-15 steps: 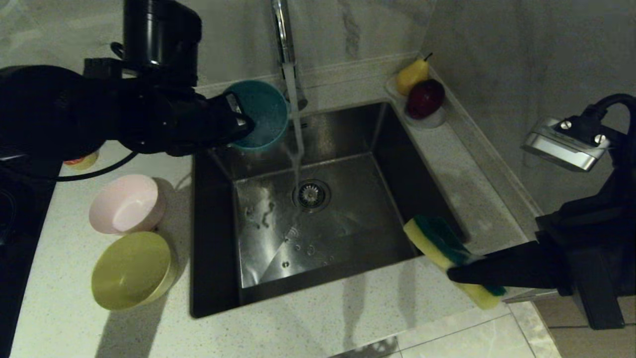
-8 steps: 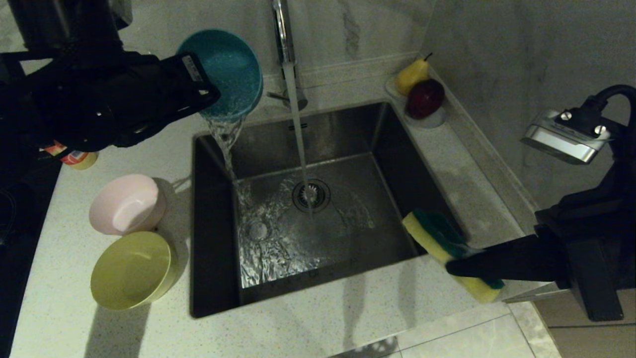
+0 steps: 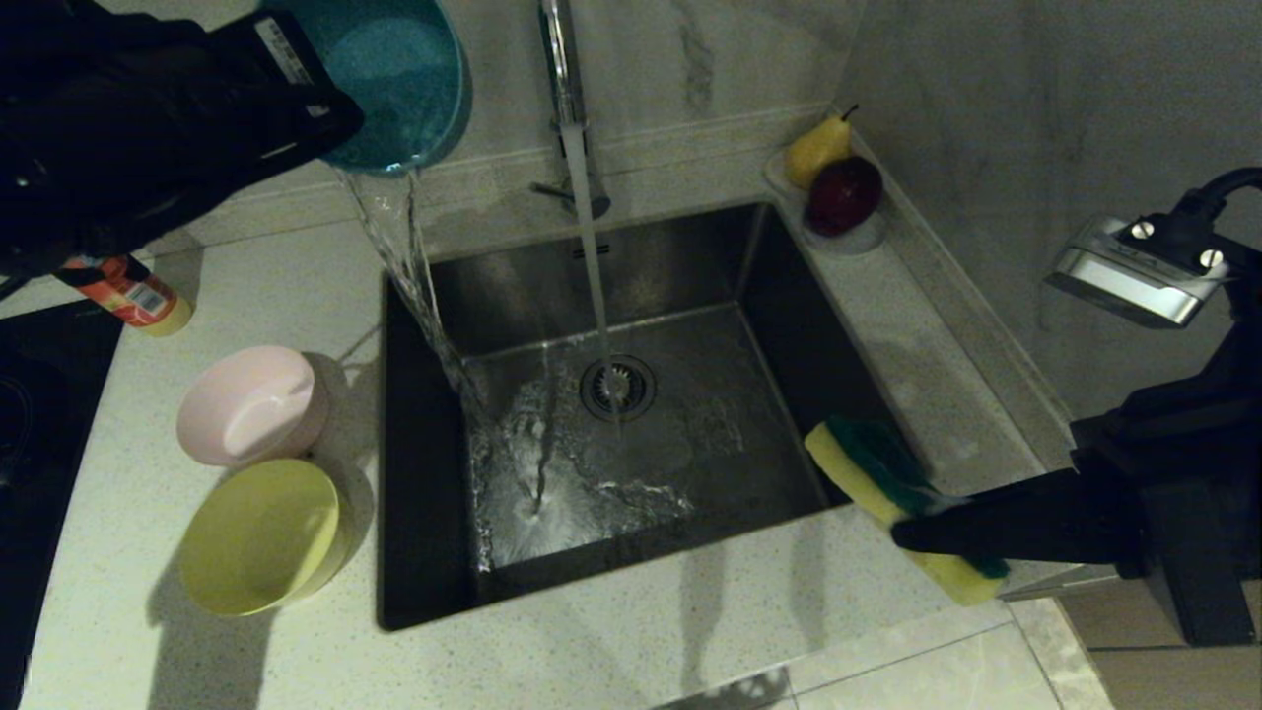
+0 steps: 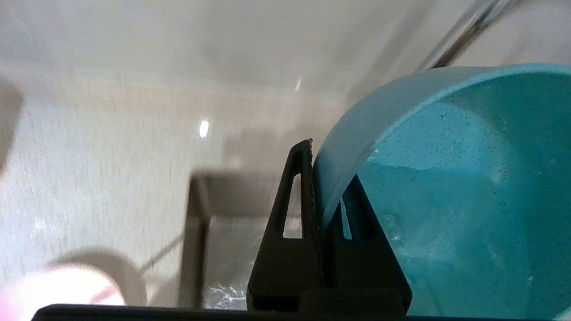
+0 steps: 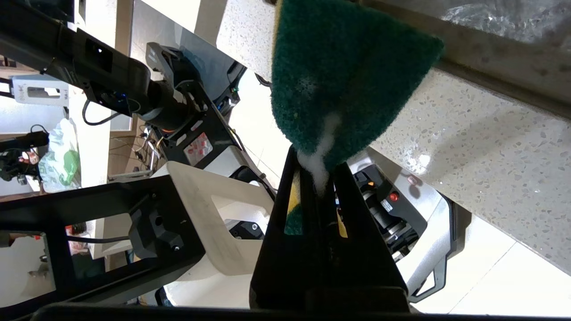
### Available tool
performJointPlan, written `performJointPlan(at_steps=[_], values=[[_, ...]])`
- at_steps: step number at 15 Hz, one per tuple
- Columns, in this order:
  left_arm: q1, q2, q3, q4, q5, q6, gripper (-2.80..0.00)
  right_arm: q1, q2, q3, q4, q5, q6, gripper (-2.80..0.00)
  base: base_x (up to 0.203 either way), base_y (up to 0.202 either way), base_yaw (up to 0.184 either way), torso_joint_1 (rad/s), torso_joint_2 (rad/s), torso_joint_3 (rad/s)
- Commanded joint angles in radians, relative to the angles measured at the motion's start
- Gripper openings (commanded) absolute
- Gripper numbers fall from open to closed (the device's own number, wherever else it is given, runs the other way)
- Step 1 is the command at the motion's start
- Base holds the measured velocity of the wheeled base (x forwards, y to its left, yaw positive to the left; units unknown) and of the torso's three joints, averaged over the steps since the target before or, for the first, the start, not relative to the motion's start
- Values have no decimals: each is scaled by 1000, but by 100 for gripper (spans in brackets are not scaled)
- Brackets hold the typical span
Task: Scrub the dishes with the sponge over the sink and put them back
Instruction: Wash the bowl
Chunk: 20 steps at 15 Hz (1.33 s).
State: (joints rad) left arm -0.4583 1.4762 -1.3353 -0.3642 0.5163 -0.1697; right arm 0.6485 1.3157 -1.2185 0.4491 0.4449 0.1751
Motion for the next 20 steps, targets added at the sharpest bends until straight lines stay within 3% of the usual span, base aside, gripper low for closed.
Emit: performJointPlan(at_steps=[1,4,8,10,11,15,20], values=[[0,-38,12,-49,2,41,-280,0,-14,1,2,2,1,-280,0,0,0,0,0,0],[0,-60,40,-151,-42,120,-280,2,-12,1,2,3,0,-280,0,0,0,0,0,0],[0,-86,67,-196,-139,139,-280,7,-15,-1,3,3,1,-280,0,0,0,0,0,0],[1,-113,86,-226,-240,173,-280,8,-21,4,6,3,1,-280,0,0,0,0,0,0],[0,-119,99,-260,-259,205,-280,8,-21,5,6,3,1,-280,0,0,0,0,0,0],[1,-127,223,-498,-281,350,-280,9,-17,20,-1,4,0,-280,0,0,0,0,0,0],[1,-137,248,-582,-285,415,-280,10,-6,19,-4,14,0,-280,0,0,0,0,0,0]])
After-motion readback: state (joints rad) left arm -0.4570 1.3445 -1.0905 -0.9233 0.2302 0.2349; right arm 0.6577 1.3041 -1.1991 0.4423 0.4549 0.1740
